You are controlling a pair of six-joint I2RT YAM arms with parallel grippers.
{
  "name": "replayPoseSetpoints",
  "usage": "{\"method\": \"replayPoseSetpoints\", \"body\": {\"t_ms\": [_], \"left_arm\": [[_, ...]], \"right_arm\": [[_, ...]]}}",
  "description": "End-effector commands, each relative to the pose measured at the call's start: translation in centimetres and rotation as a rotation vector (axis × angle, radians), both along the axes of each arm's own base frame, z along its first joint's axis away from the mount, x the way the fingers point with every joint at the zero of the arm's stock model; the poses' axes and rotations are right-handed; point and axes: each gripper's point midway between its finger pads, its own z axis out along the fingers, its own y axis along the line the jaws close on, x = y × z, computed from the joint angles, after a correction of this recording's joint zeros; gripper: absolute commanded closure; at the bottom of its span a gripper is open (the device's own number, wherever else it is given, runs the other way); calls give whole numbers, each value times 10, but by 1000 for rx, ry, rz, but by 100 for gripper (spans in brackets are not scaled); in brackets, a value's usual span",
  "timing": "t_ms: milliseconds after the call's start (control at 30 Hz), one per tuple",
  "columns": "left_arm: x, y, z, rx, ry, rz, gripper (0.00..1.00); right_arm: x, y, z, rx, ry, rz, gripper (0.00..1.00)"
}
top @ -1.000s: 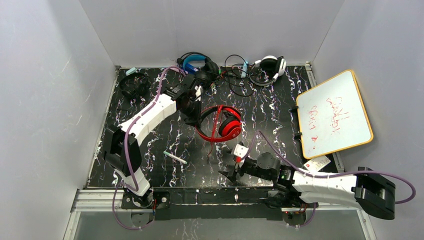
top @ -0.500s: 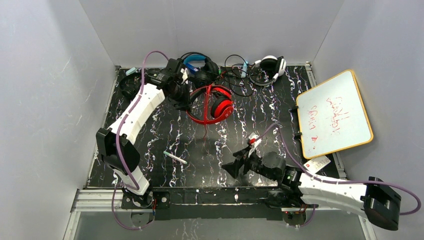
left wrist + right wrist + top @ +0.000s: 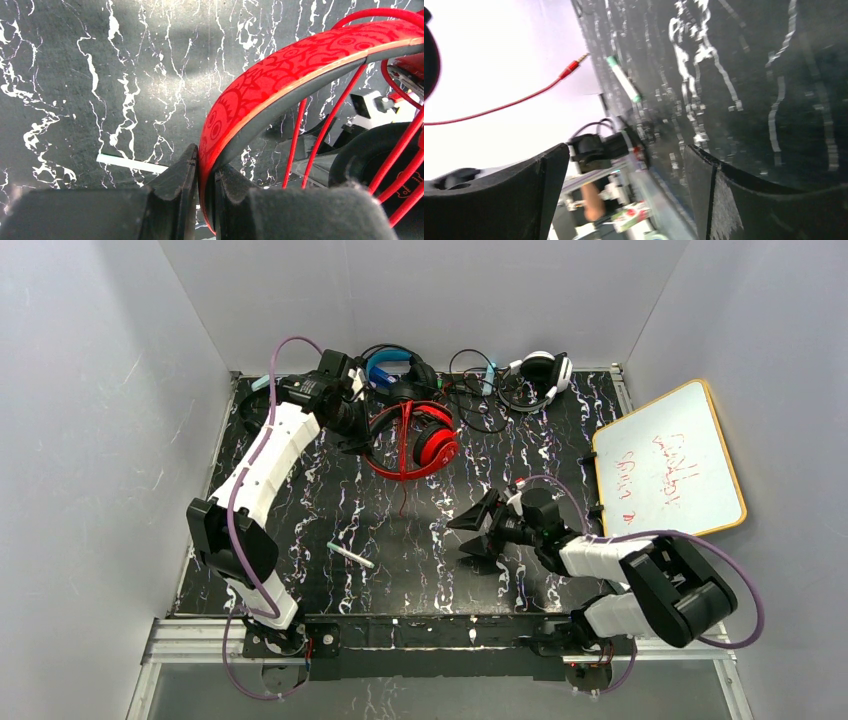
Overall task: Wrap the headphones
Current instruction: Wrap the headphones cable around the headphones.
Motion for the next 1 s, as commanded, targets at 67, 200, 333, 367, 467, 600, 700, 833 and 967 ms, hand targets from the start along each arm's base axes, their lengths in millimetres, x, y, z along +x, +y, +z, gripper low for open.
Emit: {"method": "replayPoseSetpoints", "body": {"t_ms": [67,200,333,367,467,600,700,833,967], "left_arm": [[-7,-13,22,-122,-63,-7,100],[-4,-20,19,-168,-75,20,100],[5,-23,23,-196,-116,56,100],[9,-23,24,-199,-131,69,100],[19,-25,30,-216,-170,99,100],[34,-31,32,-250,-198,139,100],[43,-38,27,-281,-212,164,100],[57,-45,22,-288,-250,187,100],[67,-56,20,-318,-253,193,100]], "right_arm": [[18,25,61,263,289,-124,4],[32,20,67,274,449,-289,3],[44,22,82,295,529,-386,3],[46,23,86,290,548,-400,2],[47,27,89,270,638,-431,1],[52,33,92,307,707,-471,1],[63,37,99,355,722,-494,1],[76,48,103,366,732,-487,1],[89,55,104,413,756,-498,1]]}}
